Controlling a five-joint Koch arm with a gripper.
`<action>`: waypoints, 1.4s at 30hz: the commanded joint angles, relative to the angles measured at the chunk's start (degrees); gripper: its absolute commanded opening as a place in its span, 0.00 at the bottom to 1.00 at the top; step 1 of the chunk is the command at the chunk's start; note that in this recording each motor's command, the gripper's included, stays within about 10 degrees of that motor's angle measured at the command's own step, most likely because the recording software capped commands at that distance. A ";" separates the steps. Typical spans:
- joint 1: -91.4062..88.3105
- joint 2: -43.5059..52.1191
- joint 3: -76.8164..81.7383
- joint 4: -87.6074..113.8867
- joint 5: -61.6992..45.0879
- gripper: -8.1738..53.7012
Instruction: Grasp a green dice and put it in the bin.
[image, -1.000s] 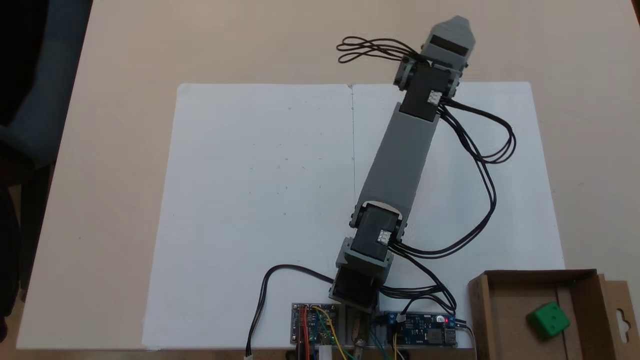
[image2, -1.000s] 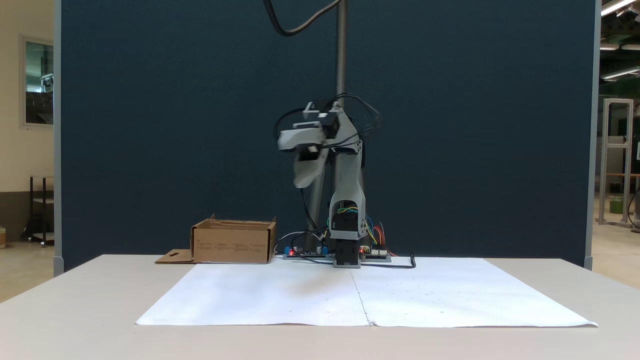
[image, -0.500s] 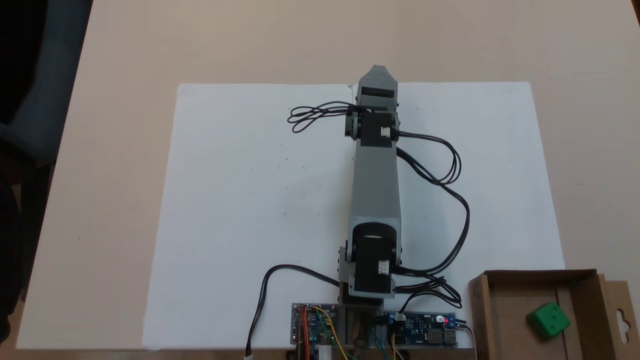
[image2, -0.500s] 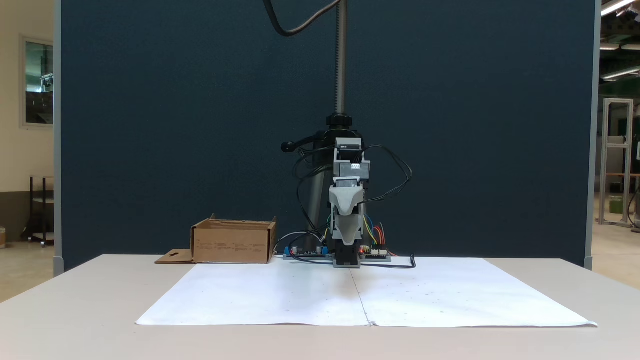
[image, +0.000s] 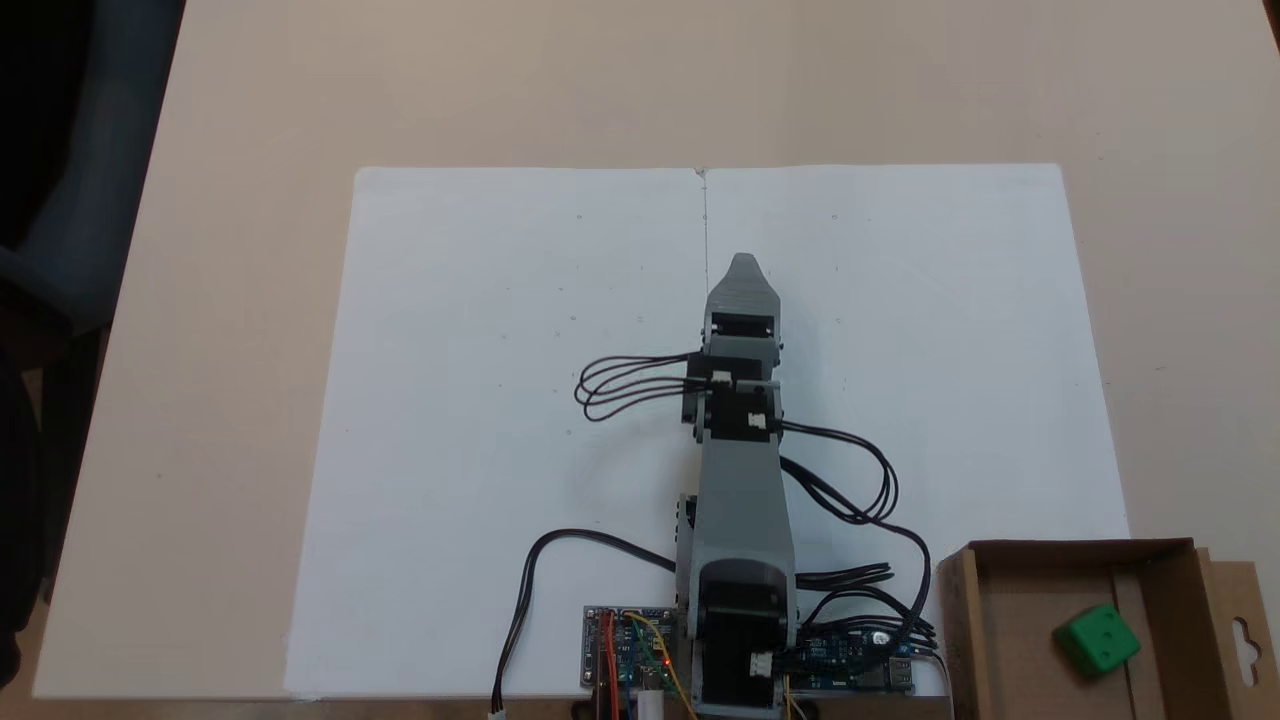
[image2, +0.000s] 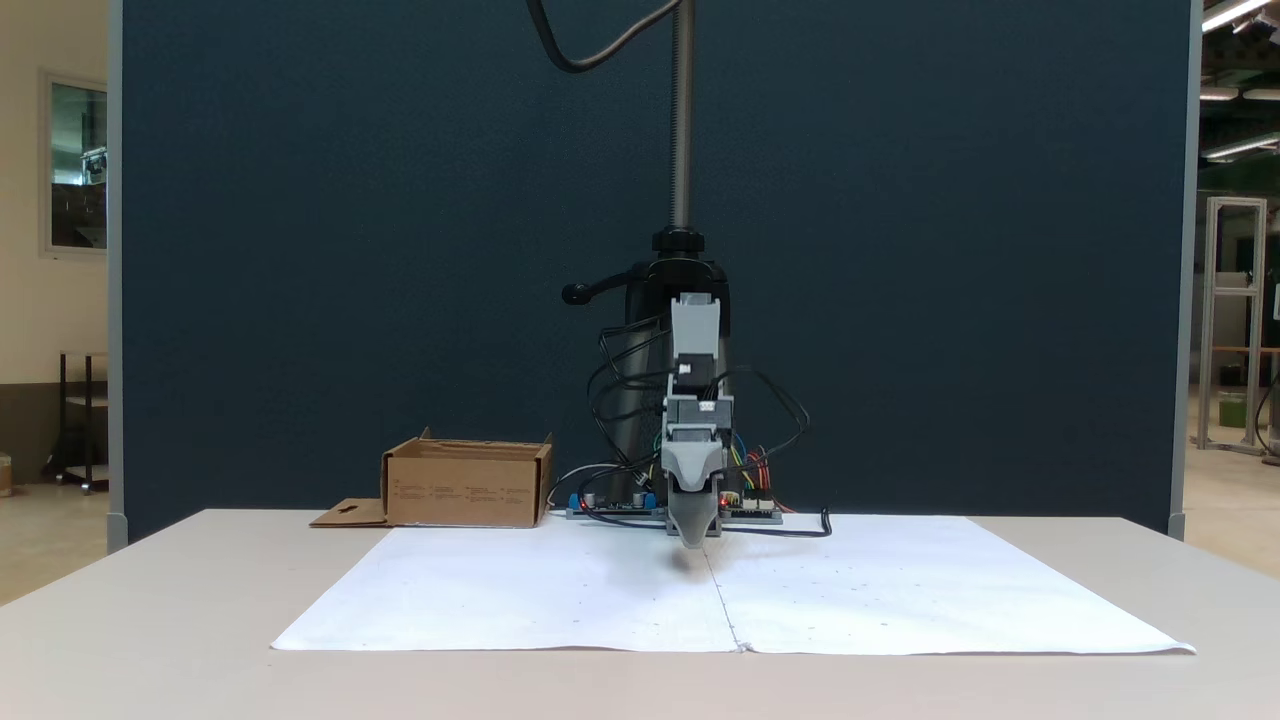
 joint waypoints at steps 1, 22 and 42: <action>0.35 2.81 2.20 -9.56 -3.69 0.83; -1.14 11.16 19.51 -46.47 -4.22 0.85; -0.70 10.99 19.51 -63.72 -4.13 0.85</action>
